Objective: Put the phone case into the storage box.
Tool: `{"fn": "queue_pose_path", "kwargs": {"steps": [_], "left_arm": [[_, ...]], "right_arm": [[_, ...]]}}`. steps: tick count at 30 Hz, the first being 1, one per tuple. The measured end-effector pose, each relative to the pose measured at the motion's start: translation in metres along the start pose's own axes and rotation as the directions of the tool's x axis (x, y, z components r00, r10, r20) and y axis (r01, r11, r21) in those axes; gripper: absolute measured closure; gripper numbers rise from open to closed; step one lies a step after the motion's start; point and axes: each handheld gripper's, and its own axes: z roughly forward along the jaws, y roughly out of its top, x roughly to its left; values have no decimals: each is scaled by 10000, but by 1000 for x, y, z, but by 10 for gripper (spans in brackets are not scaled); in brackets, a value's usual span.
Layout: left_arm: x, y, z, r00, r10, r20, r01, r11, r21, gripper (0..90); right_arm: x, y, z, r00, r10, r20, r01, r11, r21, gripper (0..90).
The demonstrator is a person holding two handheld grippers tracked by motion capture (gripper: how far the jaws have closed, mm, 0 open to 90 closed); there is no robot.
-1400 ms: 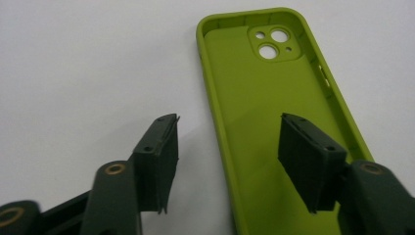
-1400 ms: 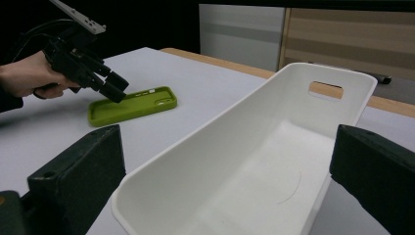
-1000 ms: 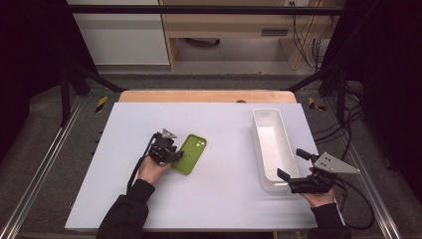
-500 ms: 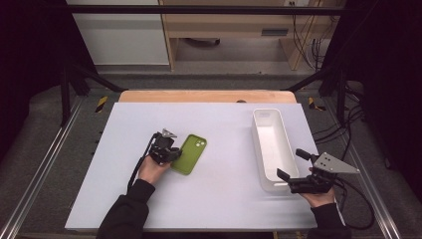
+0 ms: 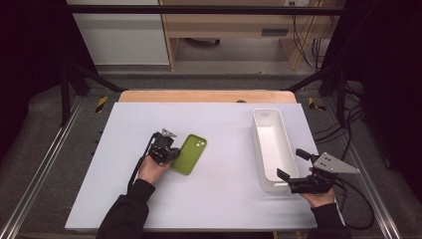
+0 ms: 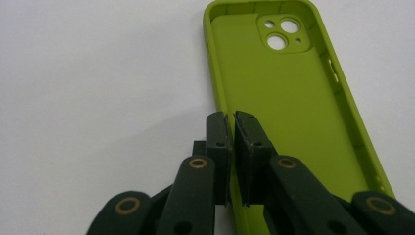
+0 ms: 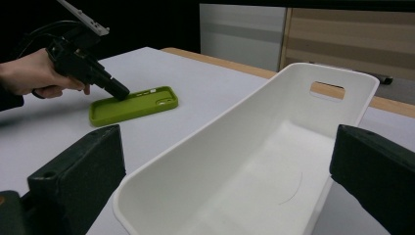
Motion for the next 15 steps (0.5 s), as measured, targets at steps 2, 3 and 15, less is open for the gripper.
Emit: {"fn": "queue_pose_path", "kwargs": {"steps": [2, 3, 15], "left_arm": [[0, 0, 0, 10000, -27, -12, 27, 10000, 5, 852], [0, 0, 0, 10000, -28, -19, 28, 10000, 6, 854], [0, -1, 0, 10000, 37, -67, -37, 10000, -64, 876]], "right_arm": [[0, 0, 0, 10000, -2, -2, 2, 10000, -4, 5], [0, 0, 0, 10000, -1, -24, 1, 10000, -11, 5], [0, 0, 0, 10000, -32, -1, 32, 10000, -10, 5]]}}
